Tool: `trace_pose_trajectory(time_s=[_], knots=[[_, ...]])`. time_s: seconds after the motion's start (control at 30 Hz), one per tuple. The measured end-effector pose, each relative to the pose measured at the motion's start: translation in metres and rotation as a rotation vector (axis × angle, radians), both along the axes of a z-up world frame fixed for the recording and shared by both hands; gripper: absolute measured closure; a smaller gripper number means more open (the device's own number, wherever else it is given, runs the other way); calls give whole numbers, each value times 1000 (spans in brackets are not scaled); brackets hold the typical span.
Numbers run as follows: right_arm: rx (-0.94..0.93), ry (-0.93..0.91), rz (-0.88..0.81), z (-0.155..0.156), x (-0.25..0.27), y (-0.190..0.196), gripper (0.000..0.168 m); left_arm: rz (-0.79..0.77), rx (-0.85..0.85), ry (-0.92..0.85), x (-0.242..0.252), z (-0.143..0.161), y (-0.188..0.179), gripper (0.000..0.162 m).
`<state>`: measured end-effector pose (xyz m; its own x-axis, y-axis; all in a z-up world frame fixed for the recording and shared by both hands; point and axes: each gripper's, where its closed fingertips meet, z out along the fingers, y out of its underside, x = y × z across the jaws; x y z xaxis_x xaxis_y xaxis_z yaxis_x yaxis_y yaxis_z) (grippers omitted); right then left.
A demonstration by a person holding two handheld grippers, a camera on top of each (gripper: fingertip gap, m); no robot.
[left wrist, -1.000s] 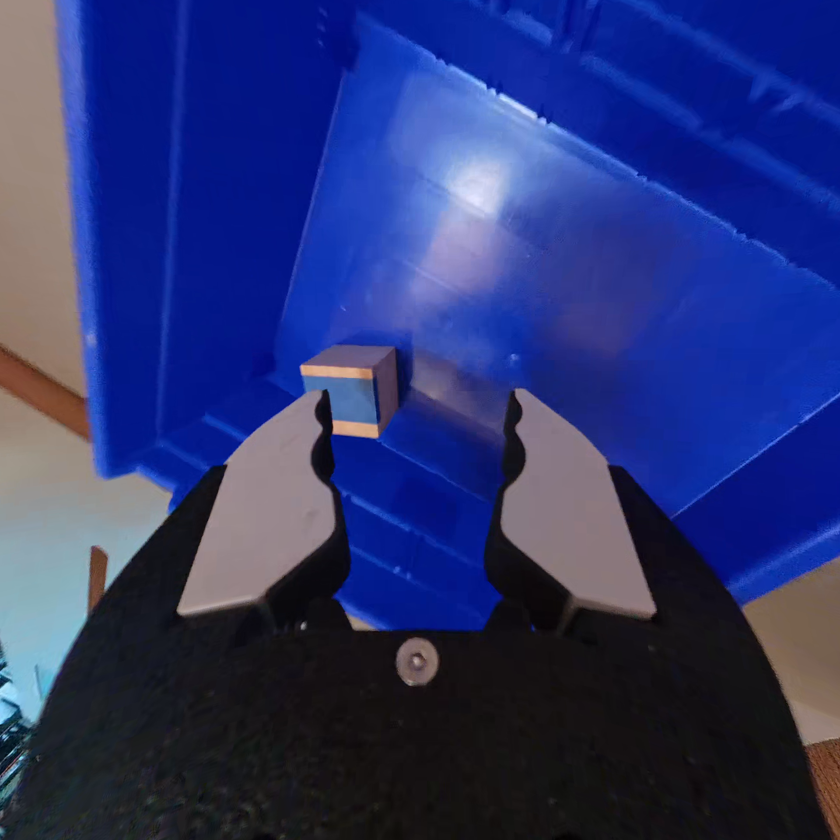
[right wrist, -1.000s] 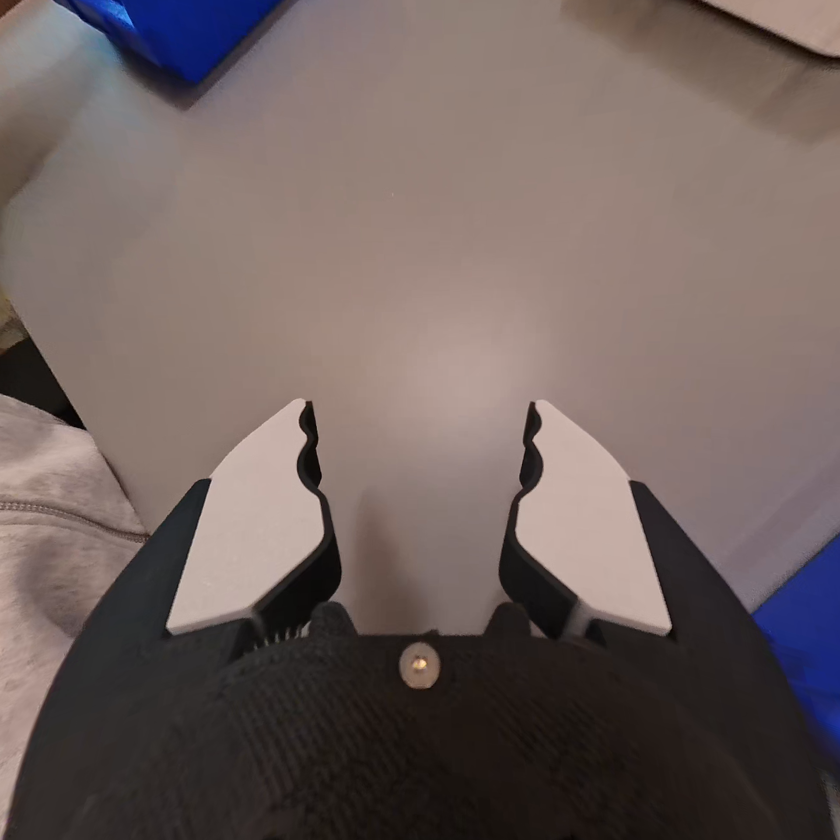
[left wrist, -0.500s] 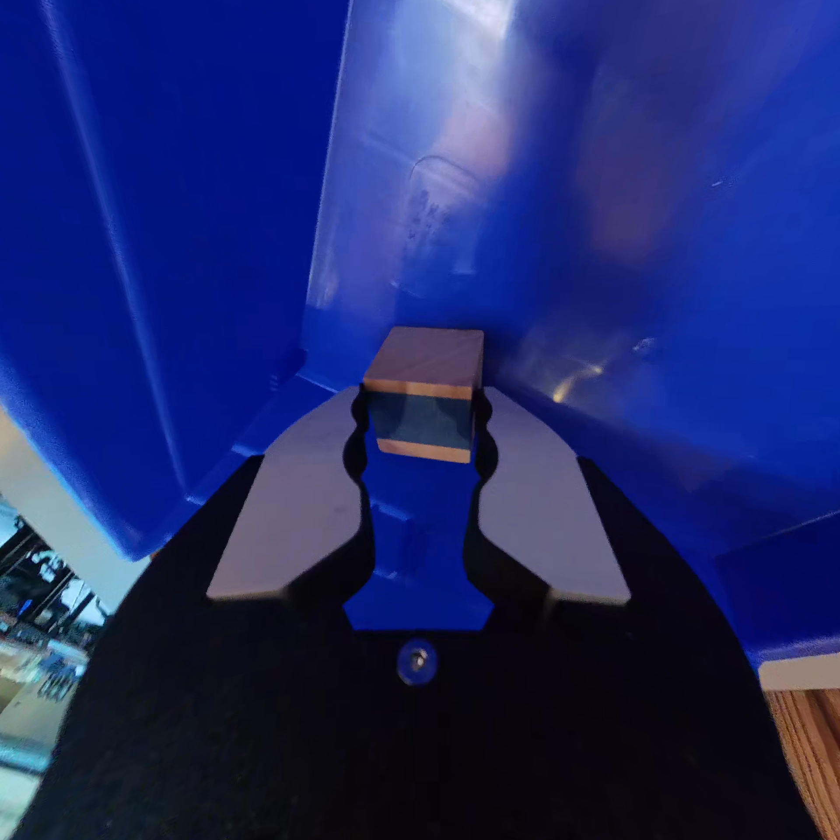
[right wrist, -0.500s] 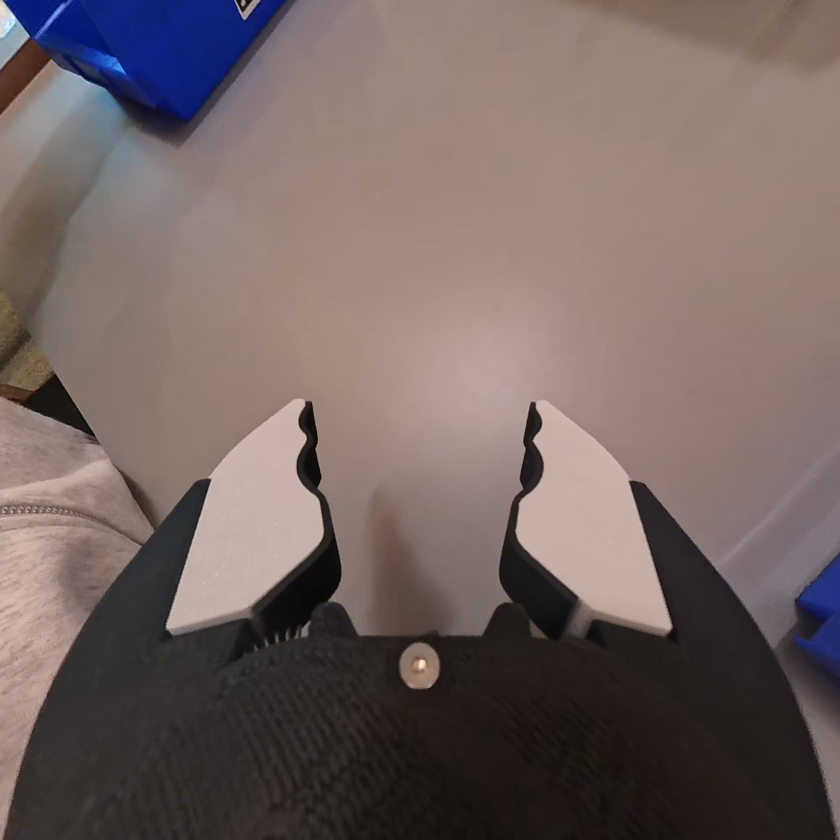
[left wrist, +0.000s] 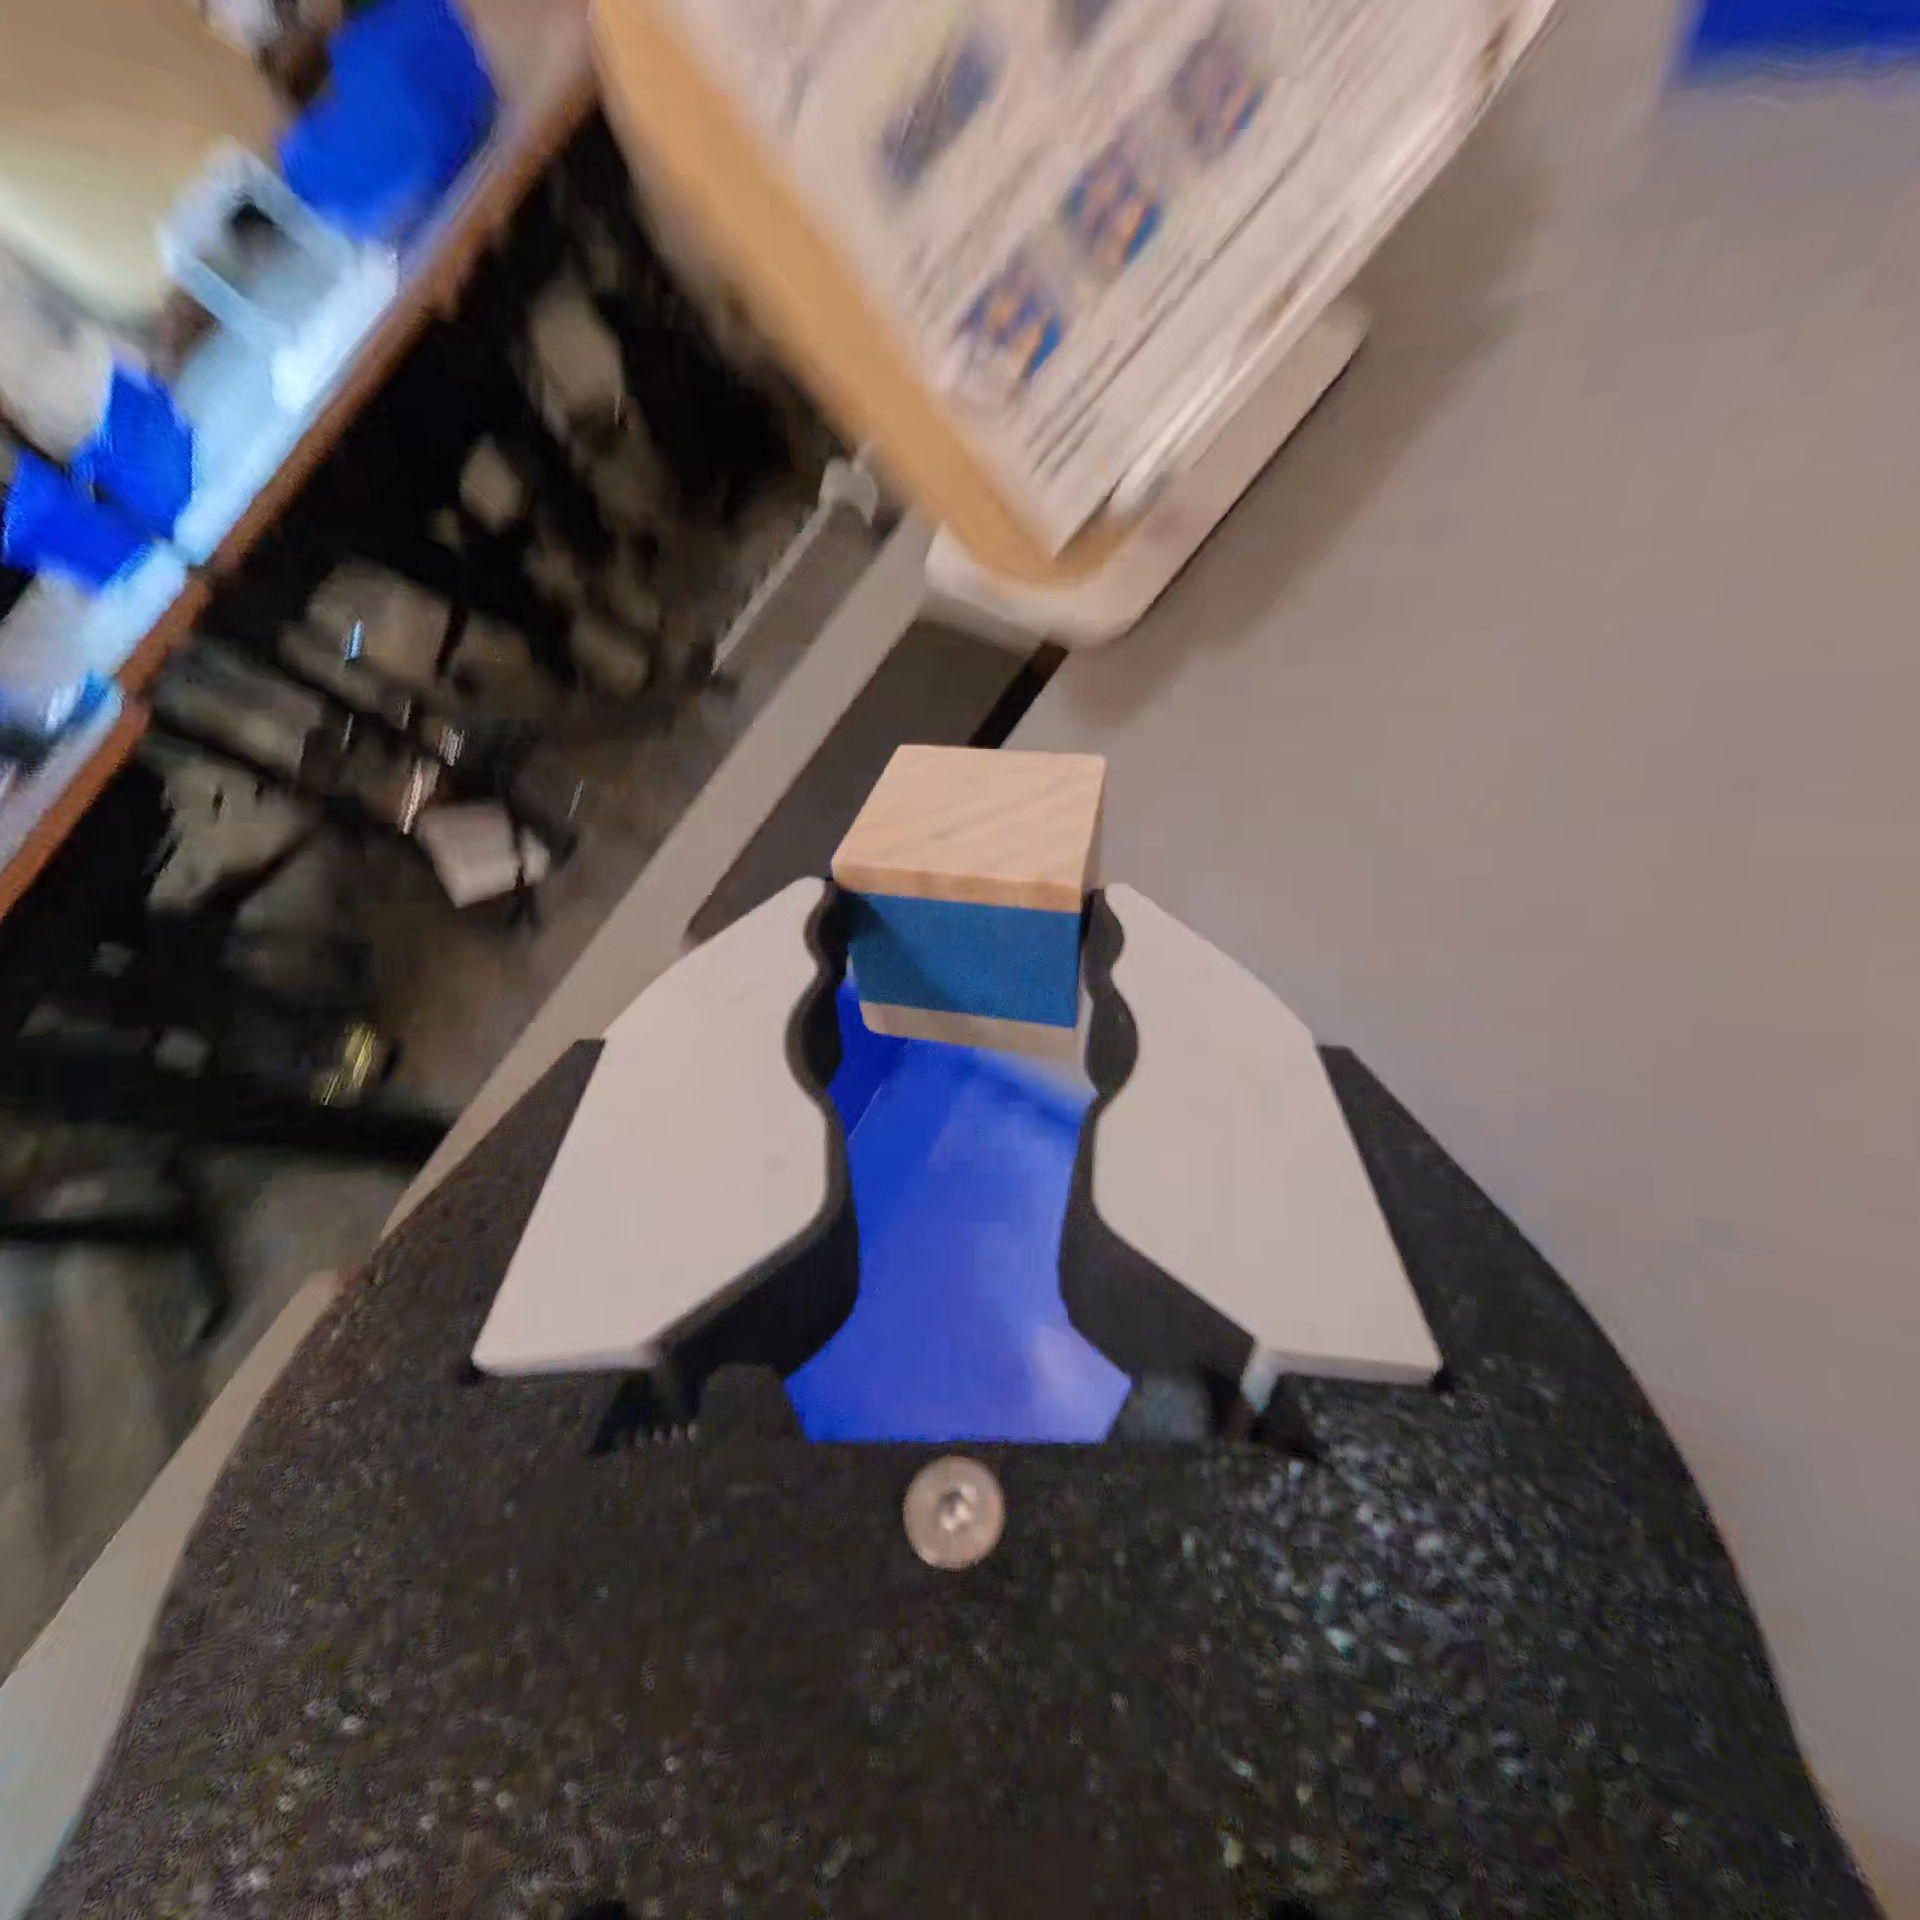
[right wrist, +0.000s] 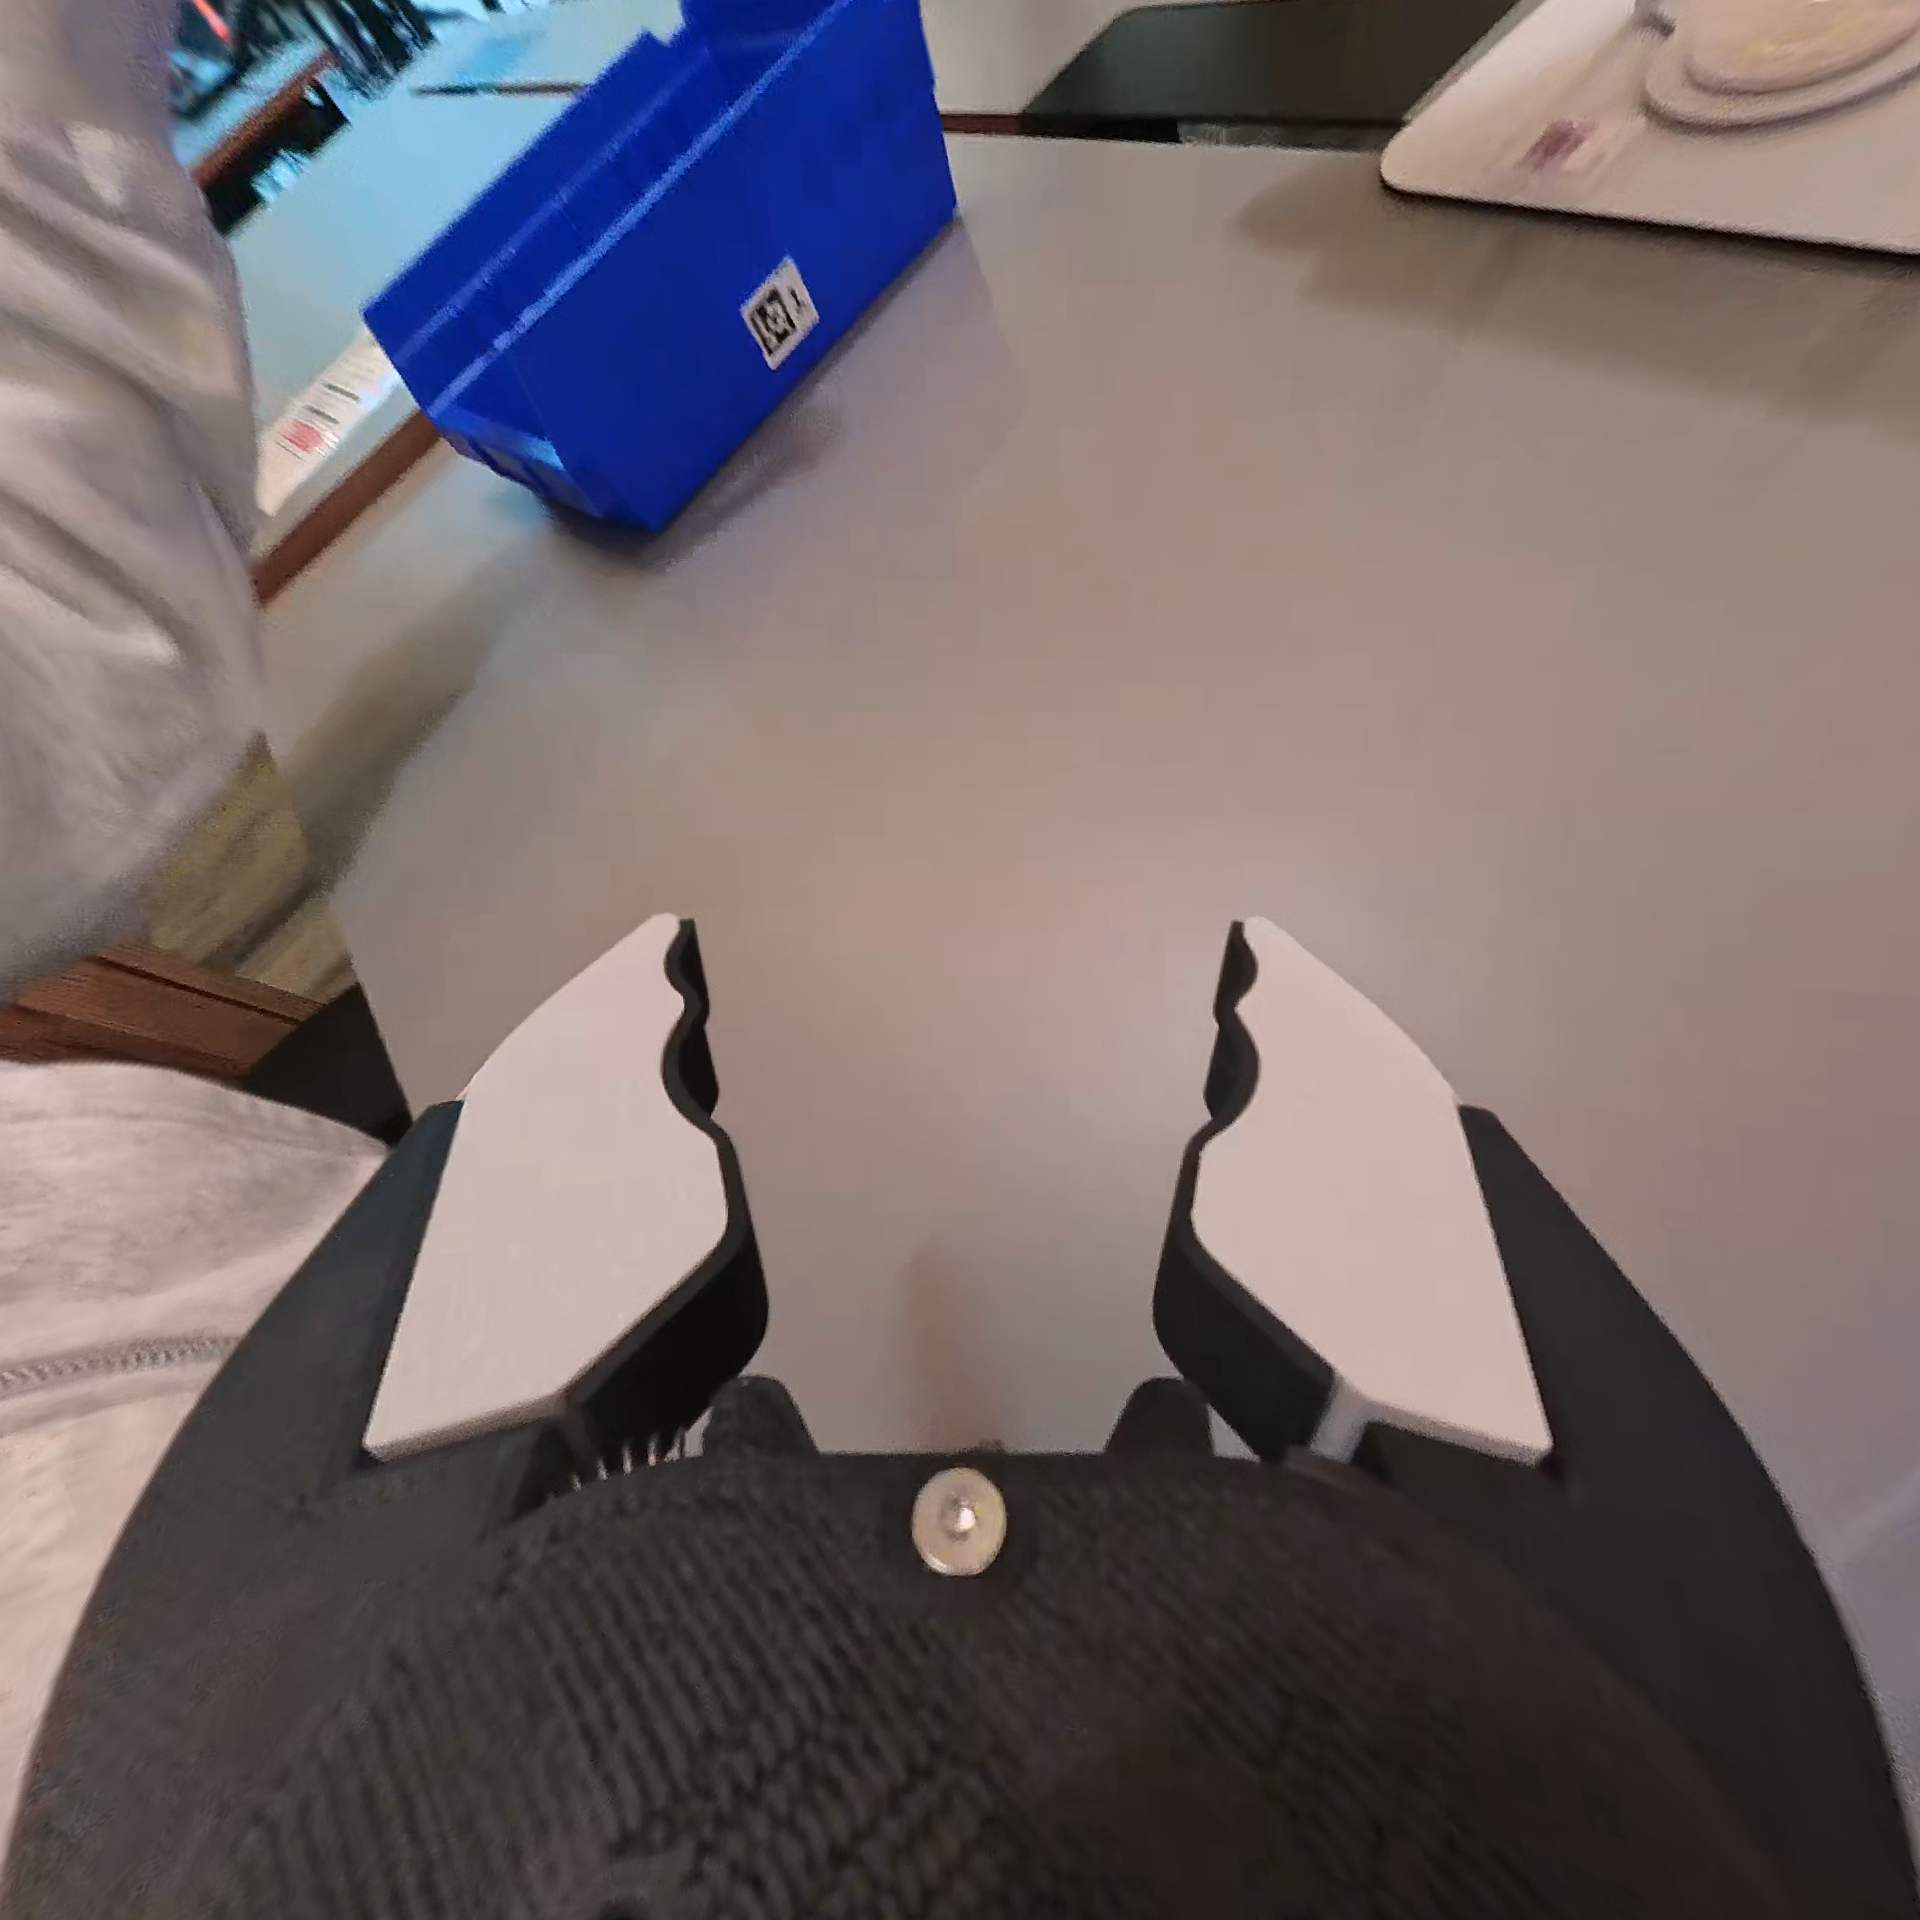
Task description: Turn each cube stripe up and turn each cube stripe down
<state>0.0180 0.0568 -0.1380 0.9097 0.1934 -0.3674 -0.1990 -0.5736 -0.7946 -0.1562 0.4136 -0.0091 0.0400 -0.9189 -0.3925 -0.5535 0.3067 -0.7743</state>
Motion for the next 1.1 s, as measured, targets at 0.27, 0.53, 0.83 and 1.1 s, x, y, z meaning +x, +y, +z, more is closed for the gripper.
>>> trace_pose_trajectory(time_s=[0.27, 0.53, 0.83, 1.1], knots=[[181, 424, -48, 72, 0, 24, 71, -492, -138, -453, 88, -1, -213, 118], [167, 554, -61, 83, -19, 16, 67, -751, -185, -580, 125, -23, -325, 118], [158, 649, 3, 99, -44, 10, 75, -834, -98, -522, 125, -25, -351, 118], [126, 655, 44, 96, -39, 18, 119, -824, -94, -517, 143, -30, -348, 118]])
